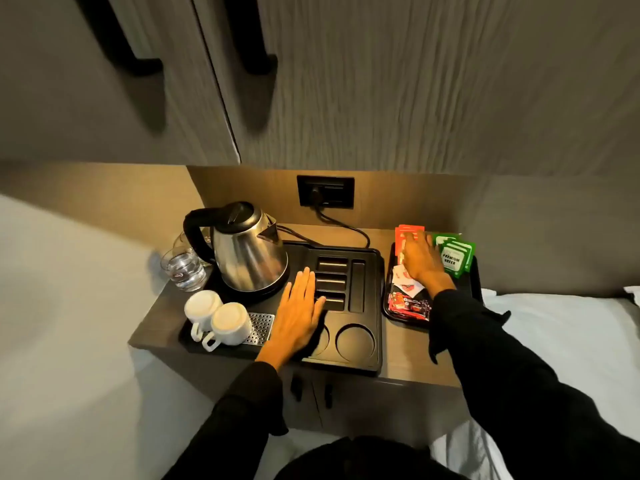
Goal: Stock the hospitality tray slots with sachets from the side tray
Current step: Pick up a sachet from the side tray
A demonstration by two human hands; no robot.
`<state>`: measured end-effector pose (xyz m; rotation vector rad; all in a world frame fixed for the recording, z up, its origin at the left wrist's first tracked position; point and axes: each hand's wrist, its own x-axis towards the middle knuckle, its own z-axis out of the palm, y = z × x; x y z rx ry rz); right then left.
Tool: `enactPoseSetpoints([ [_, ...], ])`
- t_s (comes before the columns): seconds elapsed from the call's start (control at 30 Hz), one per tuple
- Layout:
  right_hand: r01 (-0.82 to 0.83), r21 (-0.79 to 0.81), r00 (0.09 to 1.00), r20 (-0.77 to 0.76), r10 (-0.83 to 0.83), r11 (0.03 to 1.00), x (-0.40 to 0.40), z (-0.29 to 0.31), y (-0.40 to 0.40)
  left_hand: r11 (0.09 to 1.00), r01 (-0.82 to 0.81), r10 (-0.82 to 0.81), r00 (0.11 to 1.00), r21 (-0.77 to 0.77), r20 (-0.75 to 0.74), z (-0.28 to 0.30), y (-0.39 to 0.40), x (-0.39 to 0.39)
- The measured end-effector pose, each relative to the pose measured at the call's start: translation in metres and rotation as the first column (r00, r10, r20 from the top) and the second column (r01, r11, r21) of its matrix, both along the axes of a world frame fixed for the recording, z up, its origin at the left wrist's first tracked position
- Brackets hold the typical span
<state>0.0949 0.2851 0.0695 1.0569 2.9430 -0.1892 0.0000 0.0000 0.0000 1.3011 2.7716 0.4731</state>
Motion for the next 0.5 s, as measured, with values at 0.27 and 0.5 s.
enactPoseSetpoints([
  [0.27, 0.031, 0.159, 0.987, 0.154, -0.056, 0.987, -0.005, -0.005, 0.022, 1.0, 0.009, -0.009, 1.0, -0.029, 0.001, -0.007, 0.0, -0.024],
  [0.5, 0.064, 0.132, 0.986, 0.146, -0.083, 0.989, -0.012, 0.004, 0.035, 1.0, 0.005, -0.006, 1.0, 0.013, 0.018, -0.011, 0.001, -0.024],
])
